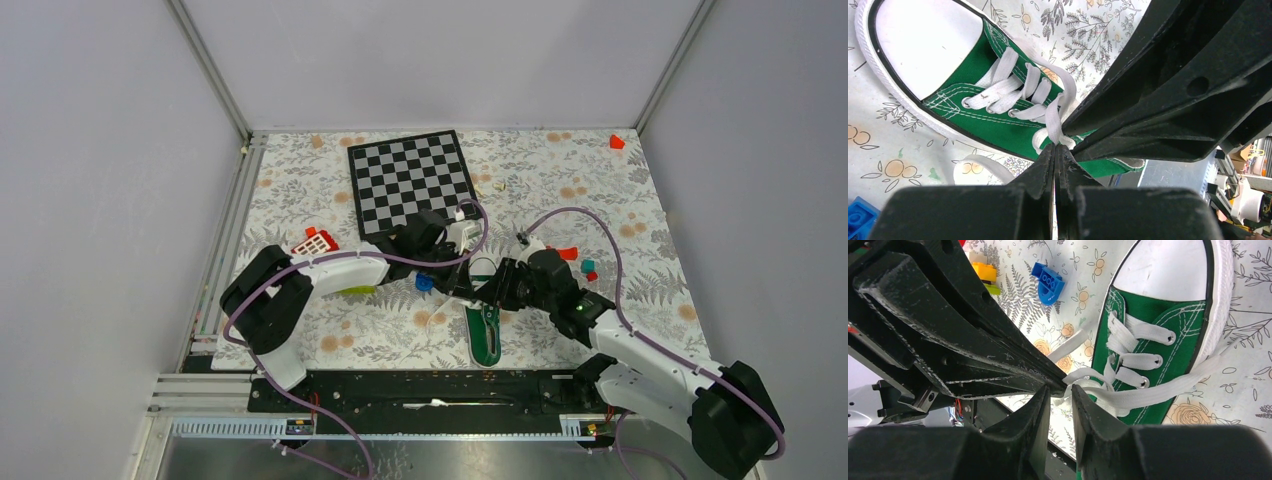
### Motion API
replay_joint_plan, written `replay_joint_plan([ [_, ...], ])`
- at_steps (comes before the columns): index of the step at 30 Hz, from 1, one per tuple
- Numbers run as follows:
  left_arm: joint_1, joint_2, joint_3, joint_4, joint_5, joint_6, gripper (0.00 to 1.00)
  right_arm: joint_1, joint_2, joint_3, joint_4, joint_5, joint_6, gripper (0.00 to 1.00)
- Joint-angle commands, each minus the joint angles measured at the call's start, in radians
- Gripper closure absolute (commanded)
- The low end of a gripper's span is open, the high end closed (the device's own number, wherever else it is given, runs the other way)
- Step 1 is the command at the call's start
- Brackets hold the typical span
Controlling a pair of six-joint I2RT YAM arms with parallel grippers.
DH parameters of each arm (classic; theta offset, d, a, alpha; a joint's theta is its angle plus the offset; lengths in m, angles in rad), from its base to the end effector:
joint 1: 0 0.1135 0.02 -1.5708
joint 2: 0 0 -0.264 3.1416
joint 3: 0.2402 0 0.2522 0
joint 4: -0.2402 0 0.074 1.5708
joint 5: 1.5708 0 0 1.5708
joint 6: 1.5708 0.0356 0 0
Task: Tie the shoes
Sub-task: Cross the shoelace with the shoelace.
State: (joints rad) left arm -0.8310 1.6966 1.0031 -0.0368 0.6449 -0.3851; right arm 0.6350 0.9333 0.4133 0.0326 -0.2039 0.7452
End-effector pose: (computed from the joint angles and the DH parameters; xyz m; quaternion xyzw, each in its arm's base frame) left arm 0.2243 -0.2775 0.1966 0.3176 0.8159 -0.4585 0.1523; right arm 0.1579 0.1253 0.2050 -0.0054 0.8540 0.3938 0.3400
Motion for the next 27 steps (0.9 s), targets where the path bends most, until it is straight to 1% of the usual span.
replay_joint_plan([
  [1, -0.001, -0.023, 0.029, 0.041, 0.007, 0.005, 1.00, 0.008, 0.004, -0.012, 0.053, -0.007, 0.019, 0.72],
  [8, -0.002, -0.016, 0.030, 0.046, 0.004, -0.002, 1.00, 0.007, -0.078, -0.038, -0.002, 0.047, 0.021, 0.71],
  [11, -0.002, -0.017, 0.017, 0.069, 0.001, -0.015, 1.00, 0.008, -0.103, -0.058, -0.012, 0.068, 0.031, 0.64],
  [13, -0.002, -0.022, 0.011, 0.073, -0.005, -0.016, 1.00, 0.007, -0.118, -0.070, -0.012, 0.075, 0.041, 0.63],
  [21, -0.002, -0.028, 0.018, 0.071, 0.008, -0.013, 1.00, 0.010, -0.102, -0.075, 0.004, 0.061, 0.056, 0.66],
  [25, -0.001, -0.030, 0.029, 0.061, 0.012, -0.007, 1.00, 0.011, -0.065, -0.073, 0.036, 0.047, 0.058, 0.73],
  [26, -0.002, -0.029, 0.031, 0.059, 0.012, -0.005, 1.00, 0.012, -0.057, -0.072, 0.044, 0.045, 0.059, 0.76],
  [27, 0.000, -0.030, 0.033, 0.057, 0.013, -0.005, 1.00, 0.012, -0.052, -0.071, 0.048, 0.045, 0.059, 0.81],
])
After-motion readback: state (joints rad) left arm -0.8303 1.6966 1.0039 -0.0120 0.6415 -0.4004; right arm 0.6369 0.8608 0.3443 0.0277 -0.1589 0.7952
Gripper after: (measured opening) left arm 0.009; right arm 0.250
